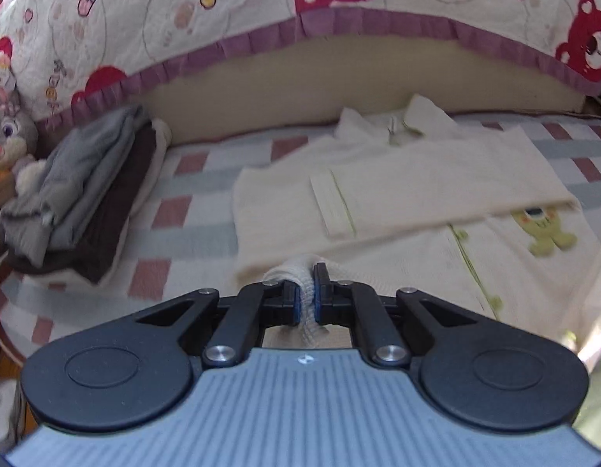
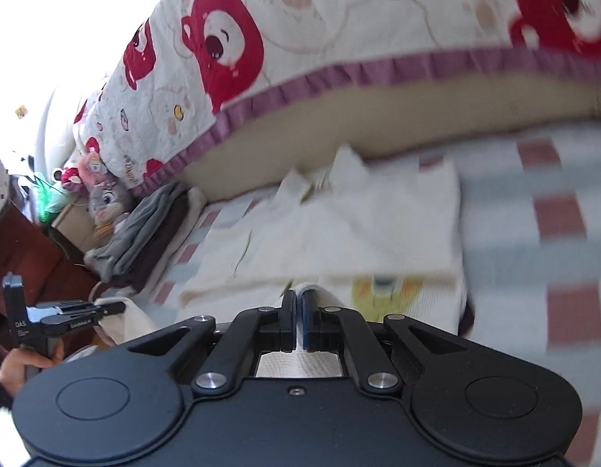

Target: Fold clothes

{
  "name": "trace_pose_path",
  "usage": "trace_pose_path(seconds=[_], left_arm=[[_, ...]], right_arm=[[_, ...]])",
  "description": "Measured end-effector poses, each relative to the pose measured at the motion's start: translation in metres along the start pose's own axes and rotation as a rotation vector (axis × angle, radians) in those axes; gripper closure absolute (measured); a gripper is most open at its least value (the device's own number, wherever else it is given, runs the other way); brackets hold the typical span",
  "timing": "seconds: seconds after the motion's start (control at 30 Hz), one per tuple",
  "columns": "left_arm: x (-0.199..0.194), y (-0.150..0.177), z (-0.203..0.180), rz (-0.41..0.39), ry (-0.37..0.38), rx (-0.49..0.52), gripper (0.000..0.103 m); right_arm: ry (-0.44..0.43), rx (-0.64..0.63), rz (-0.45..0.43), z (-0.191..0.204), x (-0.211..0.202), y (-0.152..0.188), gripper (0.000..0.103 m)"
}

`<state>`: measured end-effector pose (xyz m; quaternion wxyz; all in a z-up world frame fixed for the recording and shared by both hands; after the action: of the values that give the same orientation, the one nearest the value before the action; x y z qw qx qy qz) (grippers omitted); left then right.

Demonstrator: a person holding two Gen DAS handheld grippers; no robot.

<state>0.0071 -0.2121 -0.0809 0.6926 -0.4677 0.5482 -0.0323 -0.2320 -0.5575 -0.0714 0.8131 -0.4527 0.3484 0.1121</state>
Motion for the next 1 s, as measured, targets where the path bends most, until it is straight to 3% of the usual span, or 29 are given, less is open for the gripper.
trace_pose_path(seconds=[0.2, 0.33, 0.37, 0.47, 0.53, 0.7, 0.9, 1.0], left_arm=[[0.066, -0.044, 0.04, -0.02, -0.072, -0.053, 0.097], [0.111, -0.043, 0.049, -0.025, -0.009, -0.121, 0.097], [0.121, -0.042, 0.051, -0.013, -0.013, -0.113, 0.097], [0.137, -0.043, 0.053, 0.012, -0.145, 0.038, 0.097], [0.136, -0.049, 0.053, -0.029, -0.114, 0.064, 0.097], [0.134, -0.064, 0.062, -0.123, -0.086, 0.06, 0.097], [0.13, -0.075, 0.075, -0.225, -0.022, 0.029, 0.097], [0.132, -0.09, 0.079, -0.259, -0.032, 0.062, 0.097]], right_arm=[[0.179, -0.102, -0.019, 0.007, 0.059, -0.07, 0.098], [0.301, -0.102, 0.03, 0.001, 0.105, -0.078, 0.098], [0.34, -0.092, 0.049, -0.003, 0.116, -0.074, 0.098], [0.466, -0.113, 0.067, -0.01, 0.14, -0.061, 0.098], [0.528, -0.111, 0.055, -0.015, 0.146, -0.057, 0.098], [0.586, -0.038, -0.001, -0.024, 0.15, -0.067, 0.098], [0.579, -0.08, -0.088, -0.022, 0.147, -0.089, 0.098], [0.571, -0.102, -0.129, -0.02, 0.151, -0.108, 0.098]])
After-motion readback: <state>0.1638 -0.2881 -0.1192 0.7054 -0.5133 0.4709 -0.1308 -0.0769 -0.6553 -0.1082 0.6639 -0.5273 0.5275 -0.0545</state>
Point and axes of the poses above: each gripper's, at about its wrist camera, not at the fingertips, and x roughly the way its jaws point, z to its left, y to its underside, the point moved 7 cm from there along x, roughly the way its jaws point, and after that the axes turned 15 degrees about y, right-handed, at the moved point
